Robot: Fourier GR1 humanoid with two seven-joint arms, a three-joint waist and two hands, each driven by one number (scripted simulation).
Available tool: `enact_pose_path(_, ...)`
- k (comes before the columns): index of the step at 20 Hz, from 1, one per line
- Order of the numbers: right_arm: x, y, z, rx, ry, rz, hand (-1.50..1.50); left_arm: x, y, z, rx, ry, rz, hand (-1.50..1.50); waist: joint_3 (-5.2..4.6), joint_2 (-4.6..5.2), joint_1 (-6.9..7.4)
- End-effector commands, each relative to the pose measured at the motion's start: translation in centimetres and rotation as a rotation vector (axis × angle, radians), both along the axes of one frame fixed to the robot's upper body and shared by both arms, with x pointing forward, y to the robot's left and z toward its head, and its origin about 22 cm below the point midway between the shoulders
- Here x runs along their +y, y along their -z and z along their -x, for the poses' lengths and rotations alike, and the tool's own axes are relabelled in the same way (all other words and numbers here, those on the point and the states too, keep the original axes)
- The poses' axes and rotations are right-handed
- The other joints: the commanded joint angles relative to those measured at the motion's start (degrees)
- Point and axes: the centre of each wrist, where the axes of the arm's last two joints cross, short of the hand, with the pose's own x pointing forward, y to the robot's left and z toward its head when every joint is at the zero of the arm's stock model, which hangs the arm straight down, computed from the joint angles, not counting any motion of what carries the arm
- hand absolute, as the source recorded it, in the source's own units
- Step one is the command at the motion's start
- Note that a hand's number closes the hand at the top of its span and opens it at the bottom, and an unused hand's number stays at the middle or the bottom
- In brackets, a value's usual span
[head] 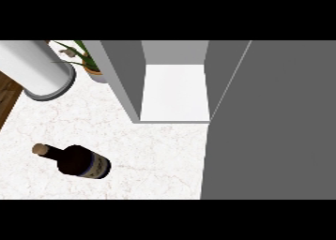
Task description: Pick up the wine, place it into the cabinet and close the cabinet
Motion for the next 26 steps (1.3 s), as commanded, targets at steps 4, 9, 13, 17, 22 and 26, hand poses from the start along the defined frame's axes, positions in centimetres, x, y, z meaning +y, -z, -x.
enact_pose_path(4,0.0,-4.7,3.8,-0.067,-0.011,-0.030,-1.50,-1.3,-3.5,3.6,-0.133,0.026,0.000,-1.50,-0.07,-0.15,0.15)
enact_pose_path(9,0.6,-4.6,3.9,-0.055,-0.009,-0.039,-1.50,-1.0,-3.9,3.9,-0.131,-0.001,0.007,-1.50,-0.08,-0.14,0.16)
enact_pose_path(13,0.8,-5.0,3.7,-0.076,-0.003,-0.034,-1.50,-0.5,-5.1,4.0,-0.153,-0.038,-0.018,-1.50,-0.04,-0.20,0.61)
enact_pose_path(17,0.5,-5.1,5.0,-0.066,-0.006,-0.025,-1.50,-0.6,-4.6,3.8,-0.125,-0.061,-0.028,-1.50,0.02,-0.18,-0.53)
enact_pose_path(22,0.3,-5.0,4.5,-0.056,0.036,-0.040,-1.50,0.2,-3.5,4.8,-0.068,-0.127,-0.030,-1.50,-0.05,0.05,0.27)
enact_pose_path(26,0.2,-5.5,4.6,-0.064,0.001,-0.041,-1.50,1.4,-1.5,2.9,-0.019,-0.134,-0.042,-1.50,-0.11,0.25,-0.03)
